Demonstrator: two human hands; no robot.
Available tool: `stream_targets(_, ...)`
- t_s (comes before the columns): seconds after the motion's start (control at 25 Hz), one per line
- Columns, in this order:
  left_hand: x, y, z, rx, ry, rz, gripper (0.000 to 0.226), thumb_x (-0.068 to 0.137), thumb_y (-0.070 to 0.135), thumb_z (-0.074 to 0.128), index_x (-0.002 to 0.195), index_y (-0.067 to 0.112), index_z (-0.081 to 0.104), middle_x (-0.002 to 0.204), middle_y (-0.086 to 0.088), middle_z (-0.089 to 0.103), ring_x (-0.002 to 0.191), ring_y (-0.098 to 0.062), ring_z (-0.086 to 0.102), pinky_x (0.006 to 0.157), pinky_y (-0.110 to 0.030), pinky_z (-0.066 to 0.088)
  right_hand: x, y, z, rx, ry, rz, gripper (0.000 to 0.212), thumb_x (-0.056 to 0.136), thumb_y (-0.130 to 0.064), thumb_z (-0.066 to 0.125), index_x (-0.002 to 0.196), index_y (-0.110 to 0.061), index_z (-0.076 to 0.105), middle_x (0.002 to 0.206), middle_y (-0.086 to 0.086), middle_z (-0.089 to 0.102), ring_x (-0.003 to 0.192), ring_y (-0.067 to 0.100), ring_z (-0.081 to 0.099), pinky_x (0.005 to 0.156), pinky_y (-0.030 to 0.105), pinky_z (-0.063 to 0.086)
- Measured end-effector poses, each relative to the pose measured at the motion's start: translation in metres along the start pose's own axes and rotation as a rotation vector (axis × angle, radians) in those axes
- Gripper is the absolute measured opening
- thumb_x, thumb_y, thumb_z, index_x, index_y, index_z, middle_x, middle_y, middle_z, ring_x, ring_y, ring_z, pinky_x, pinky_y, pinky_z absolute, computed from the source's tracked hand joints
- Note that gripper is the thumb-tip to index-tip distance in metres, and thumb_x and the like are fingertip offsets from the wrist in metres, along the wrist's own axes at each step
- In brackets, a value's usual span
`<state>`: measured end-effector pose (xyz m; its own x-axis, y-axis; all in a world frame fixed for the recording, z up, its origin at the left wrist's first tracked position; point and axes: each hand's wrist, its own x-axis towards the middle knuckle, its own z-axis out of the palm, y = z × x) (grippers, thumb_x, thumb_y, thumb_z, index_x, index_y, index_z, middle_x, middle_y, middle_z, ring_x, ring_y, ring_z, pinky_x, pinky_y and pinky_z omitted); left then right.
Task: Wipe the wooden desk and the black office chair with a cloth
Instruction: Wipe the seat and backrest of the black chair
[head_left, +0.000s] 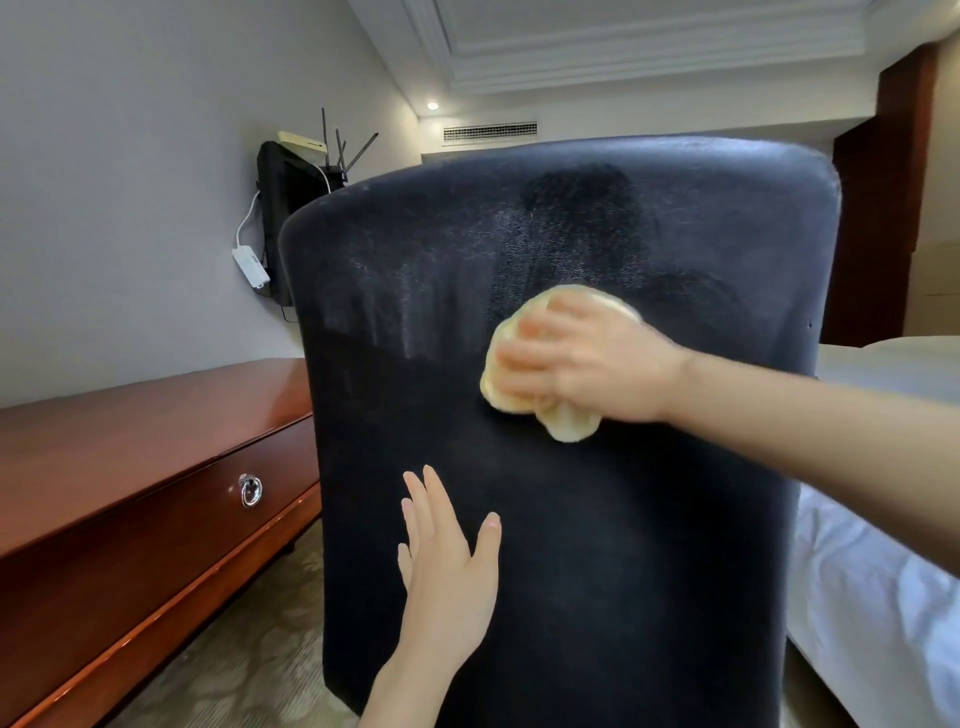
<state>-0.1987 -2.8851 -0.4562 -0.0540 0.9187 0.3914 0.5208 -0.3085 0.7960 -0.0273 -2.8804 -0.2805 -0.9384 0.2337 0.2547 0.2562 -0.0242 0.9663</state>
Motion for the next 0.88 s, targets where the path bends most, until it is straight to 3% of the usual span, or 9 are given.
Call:
stream_targets(0.12, 0.003, -0.003, 0.001, 0.022, 0.007, -0.019, 0.075, 0.099, 0.045, 0.033, 0.146, 0.030, -0.024, 0.142, 0.016, -0.037, 0.143, -0.011, -0.020, 0.115, -0.040, -0.009, 0.023, 0.045, -0.004, -0.122, 0.092, 0.254, 0.022, 0.086, -0.013, 0.052, 0.096, -0.030, 0.062, 0.107, -0.001, 0.064, 0.089, 0.025, 0.060, 0.075, 0.034, 0.046)
stream_targets(0.28, 0.012, -0.003, 0.004, 0.057, 0.014, -0.030, 0.076, 0.099, 0.047, 0.033, 0.145, 0.031, -0.025, 0.146, 0.014, -0.036, 0.144, -0.013, -0.019, 0.115, -0.040, -0.008, 0.070, 0.054, 0.001, 0.014, 0.248, 0.521, 0.018, 0.081, -0.013, 0.055, 0.081, -0.025, 0.068, 0.095, 0.003, 0.068, 0.084, 0.024, 0.065, 0.072, 0.030, 0.049)
stream_targets(0.36, 0.016, -0.004, 0.002, 0.065, 0.012, -0.035, 0.076, 0.099, 0.047, 0.033, 0.144, 0.031, -0.026, 0.148, 0.013, -0.035, 0.144, -0.013, -0.019, 0.115, -0.041, -0.007, 0.095, 0.045, 0.005, 0.066, 0.198, 0.567, 0.017, 0.086, -0.014, 0.054, 0.093, -0.022, 0.067, 0.106, 0.006, 0.064, 0.099, 0.027, 0.060, 0.081, 0.035, 0.047)
stream_targets(0.44, 0.020, -0.007, 0.000, 0.070, 0.017, -0.049, 0.077, 0.099, 0.046, 0.034, 0.144, 0.031, -0.026, 0.151, 0.011, -0.033, 0.144, -0.013, -0.019, 0.116, -0.042, -0.006, 0.120, 0.030, 0.017, 0.064, 0.015, 0.554, 0.025, 0.092, -0.019, 0.051, 0.115, -0.019, 0.058, 0.125, 0.007, 0.052, 0.118, 0.029, 0.047, 0.093, 0.041, 0.037)
stream_targets(0.52, 0.024, -0.010, -0.003, 0.062, 0.022, -0.067, 0.077, 0.099, 0.045, 0.036, 0.144, 0.031, -0.025, 0.152, 0.010, -0.032, 0.144, -0.013, -0.018, 0.117, -0.042, -0.005, 0.139, 0.009, 0.026, 0.071, -0.086, 0.490, 0.032, 0.092, -0.022, 0.051, 0.123, -0.017, 0.053, 0.129, 0.005, 0.048, 0.122, 0.030, 0.040, 0.098, 0.044, 0.032)
stream_targets(0.68, 0.030, -0.016, -0.008, 0.090, 0.038, -0.115, 0.078, 0.099, 0.045, 0.037, 0.146, 0.029, -0.024, 0.153, 0.008, -0.031, 0.145, -0.015, -0.017, 0.119, -0.043, -0.002, 0.154, -0.021, 0.035, 0.151, -0.215, 0.330, 0.037, 0.092, -0.028, 0.052, 0.128, -0.019, 0.049, 0.135, 0.002, 0.042, 0.128, 0.027, 0.033, 0.103, 0.040, 0.028)
stream_targets(0.88, 0.037, -0.005, -0.004, 0.046, 0.048, -0.099, 0.075, 0.100, 0.045, 0.034, 0.146, 0.030, -0.023, 0.153, 0.009, -0.032, 0.144, -0.013, -0.018, 0.116, -0.041, -0.005, 0.123, -0.017, 0.023, 0.201, -0.221, 0.233, 0.031, 0.091, -0.029, 0.052, 0.121, -0.023, 0.055, 0.134, 0.000, 0.041, 0.126, 0.025, 0.033, 0.101, 0.038, 0.029)
